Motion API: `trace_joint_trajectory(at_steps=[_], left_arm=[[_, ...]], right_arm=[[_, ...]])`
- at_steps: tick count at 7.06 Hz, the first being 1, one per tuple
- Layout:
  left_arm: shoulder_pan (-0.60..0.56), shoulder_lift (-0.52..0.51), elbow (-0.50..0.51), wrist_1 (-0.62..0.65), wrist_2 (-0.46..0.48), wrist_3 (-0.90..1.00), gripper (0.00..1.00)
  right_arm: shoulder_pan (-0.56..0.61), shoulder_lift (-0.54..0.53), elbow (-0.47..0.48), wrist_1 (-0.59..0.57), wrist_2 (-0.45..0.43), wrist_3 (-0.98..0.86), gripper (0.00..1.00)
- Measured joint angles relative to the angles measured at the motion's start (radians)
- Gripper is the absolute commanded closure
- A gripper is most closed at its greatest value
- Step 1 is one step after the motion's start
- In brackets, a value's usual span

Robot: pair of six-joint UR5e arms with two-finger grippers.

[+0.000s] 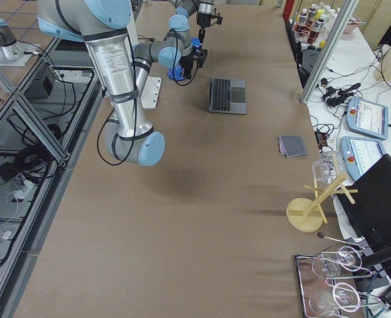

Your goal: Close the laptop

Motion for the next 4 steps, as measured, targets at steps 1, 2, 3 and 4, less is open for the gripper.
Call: trace_joint_trajectory(at_steps=[1, 2, 3, 4], left_arm=[[-0.001, -0.011, 0.015, 0.001, 0.0, 0.004, 1.0], [-0.001, -0.018, 0.026, 0.001, -0.001, 0.006, 1.0], [-0.002, -0.022, 0.032, 0.001, -0.001, 0.007, 1.0], [-0.003, -0.027, 0.037, 0.002, -0.001, 0.011, 1.0]], right_arm=[[0.008, 0.016, -0.021, 0.001, -0.004, -0.005, 1.0], [0.018, 0.041, -0.051, 0.002, -0.006, -0.007, 1.0], [0.031, 0.064, -0.079, 0.002, -0.006, -0.01, 1.0], [0.047, 0.079, -0.102, 0.003, -0.005, -0.015, 1.0]])
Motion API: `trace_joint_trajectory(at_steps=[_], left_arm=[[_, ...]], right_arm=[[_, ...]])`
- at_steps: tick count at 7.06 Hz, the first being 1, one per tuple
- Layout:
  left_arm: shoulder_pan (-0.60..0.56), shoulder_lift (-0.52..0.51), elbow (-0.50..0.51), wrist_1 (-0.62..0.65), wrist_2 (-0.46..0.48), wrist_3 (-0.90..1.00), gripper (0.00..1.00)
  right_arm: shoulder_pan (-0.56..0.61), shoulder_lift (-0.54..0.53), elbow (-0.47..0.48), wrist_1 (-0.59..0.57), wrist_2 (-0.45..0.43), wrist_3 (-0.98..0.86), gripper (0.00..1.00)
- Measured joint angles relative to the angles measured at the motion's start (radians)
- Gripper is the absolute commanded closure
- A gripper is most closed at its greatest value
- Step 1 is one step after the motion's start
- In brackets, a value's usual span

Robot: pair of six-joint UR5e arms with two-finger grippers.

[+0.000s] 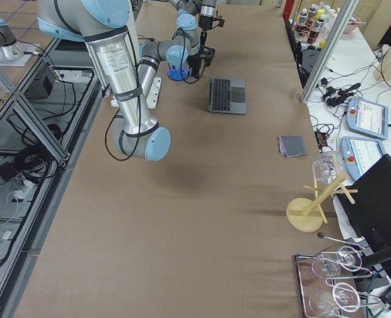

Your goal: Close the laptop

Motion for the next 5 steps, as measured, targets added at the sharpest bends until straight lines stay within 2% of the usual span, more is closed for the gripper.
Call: trace_joint_trajectory(at_steps=[5], left_arm=[[-0.02, -0.04, 0.051, 0.004, -0.001, 0.04, 1.0]], right_arm=[[0.042, 0.045, -0.085, 0.003, 0.0, -0.013, 1.0]])
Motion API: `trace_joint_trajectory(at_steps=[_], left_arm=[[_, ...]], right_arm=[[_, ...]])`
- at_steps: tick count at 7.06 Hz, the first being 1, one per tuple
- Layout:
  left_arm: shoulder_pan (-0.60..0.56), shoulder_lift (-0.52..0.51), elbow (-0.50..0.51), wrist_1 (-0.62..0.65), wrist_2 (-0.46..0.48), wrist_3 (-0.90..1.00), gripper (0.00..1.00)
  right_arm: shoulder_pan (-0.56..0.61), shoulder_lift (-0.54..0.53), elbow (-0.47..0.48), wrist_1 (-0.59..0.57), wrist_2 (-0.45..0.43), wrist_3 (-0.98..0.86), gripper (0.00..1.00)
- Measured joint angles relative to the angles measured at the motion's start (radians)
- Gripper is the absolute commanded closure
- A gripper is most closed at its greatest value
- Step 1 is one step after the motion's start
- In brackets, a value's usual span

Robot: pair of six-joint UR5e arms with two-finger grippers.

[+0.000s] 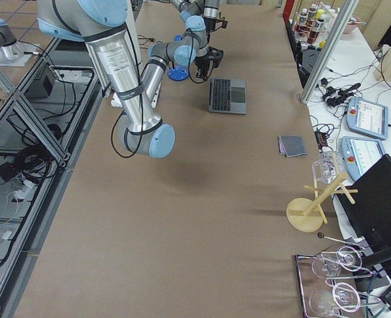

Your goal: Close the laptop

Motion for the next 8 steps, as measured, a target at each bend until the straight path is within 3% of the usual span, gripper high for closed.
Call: trace_joint_trajectory(at_steps=[8], left_arm=[[-0.089, -0.136, 0.174, 0.053, 0.0, 0.114, 1.0]], right_arm=[[0.101, 0.09, -0.239, 0.101, 0.008, -0.062, 1.0]])
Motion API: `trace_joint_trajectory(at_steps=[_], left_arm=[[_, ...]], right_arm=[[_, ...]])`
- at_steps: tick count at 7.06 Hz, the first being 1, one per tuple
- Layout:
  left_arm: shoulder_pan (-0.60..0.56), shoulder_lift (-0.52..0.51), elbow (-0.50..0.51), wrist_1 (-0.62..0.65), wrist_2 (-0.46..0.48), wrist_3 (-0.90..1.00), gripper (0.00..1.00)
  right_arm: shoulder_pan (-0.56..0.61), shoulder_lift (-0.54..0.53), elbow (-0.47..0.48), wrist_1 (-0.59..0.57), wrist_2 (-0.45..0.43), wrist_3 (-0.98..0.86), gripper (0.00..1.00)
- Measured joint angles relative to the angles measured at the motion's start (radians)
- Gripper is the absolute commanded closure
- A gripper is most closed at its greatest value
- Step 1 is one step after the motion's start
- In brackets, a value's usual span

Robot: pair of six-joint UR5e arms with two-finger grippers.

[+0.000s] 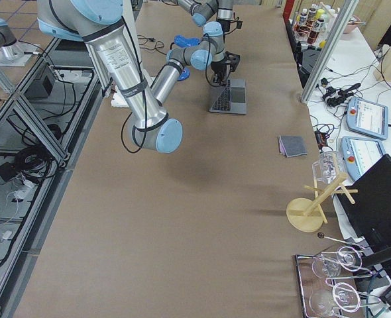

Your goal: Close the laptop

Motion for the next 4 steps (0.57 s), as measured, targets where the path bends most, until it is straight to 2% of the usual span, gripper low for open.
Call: trace_joint_trajectory(at_steps=[4], left_arm=[[-0.015, -0.097, 0.16, 0.003, 0.042, 0.068, 1.0]], right_arm=[[0.03, 0.068, -0.173, 0.079, 0.001, -0.005, 1.0]])
